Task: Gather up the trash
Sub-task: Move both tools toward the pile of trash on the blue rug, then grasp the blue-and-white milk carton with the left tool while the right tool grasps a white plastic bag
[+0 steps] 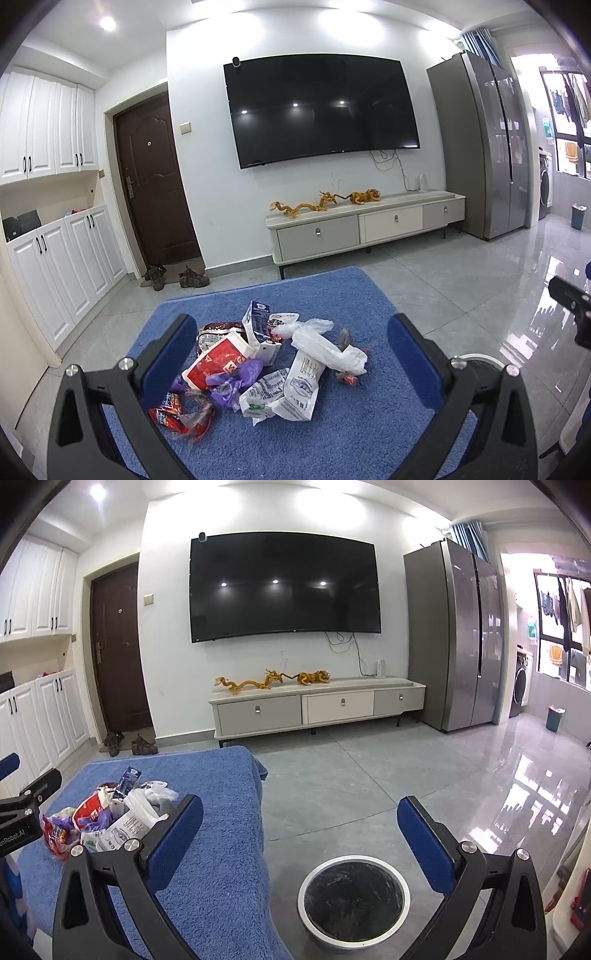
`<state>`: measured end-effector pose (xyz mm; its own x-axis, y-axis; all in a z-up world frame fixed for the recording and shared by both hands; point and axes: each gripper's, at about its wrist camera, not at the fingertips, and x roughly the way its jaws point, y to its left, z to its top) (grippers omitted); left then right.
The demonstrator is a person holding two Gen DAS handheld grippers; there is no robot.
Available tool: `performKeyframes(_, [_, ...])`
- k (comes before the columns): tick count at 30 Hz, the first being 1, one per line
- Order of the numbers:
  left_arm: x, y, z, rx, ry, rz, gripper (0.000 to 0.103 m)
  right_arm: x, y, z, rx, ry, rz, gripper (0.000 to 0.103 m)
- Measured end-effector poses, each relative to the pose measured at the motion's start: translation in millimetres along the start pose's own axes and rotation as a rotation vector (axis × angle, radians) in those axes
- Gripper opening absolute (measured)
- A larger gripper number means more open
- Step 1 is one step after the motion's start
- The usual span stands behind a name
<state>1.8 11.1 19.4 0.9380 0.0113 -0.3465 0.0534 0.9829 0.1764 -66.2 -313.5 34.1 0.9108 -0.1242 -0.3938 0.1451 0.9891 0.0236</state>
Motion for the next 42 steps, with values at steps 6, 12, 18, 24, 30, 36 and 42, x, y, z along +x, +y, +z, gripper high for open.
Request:
performKeyframes(6, [1, 1, 4, 0.003, -0.008, 0.009, 0.103, 6, -6, 1, 0.014, 0.015, -0.005, 0.103])
performKeyframes(12, [5, 5, 9, -0.005, -0.017, 0.014, 0.103, 10, -8, 4, 0.011, 0.011, -0.003, 0.103])
performKeyframes(18, [19, 15, 8, -0.029, 0.004, 0.002, 0.103, 19, -9, 6, 0.007, 0.013, -0.001, 0.103])
performKeyframes(24, [43, 42, 1, -0.039, 0.055, -0.033, 0.103, 34, -5, 5, -0.004, 0.060, 0.044, 0.095])
performKeyframes(30, [74, 67, -21, -0.028, 0.200, -0.148, 0.102, 62, 9, 6, -0.037, 0.120, 0.121, 0.080])
performKeyframes(36, [104, 59, -44, -0.021, 0.351, -0.335, 0.081, 98, 45, 2, -0.105, 0.209, 0.290, 0.066])
performKeyframes(42, [139, 45, -58, -0.021, 0.455, -0.450, 0.061, 137, 95, -4, -0.157, 0.317, 0.506, 0.038])
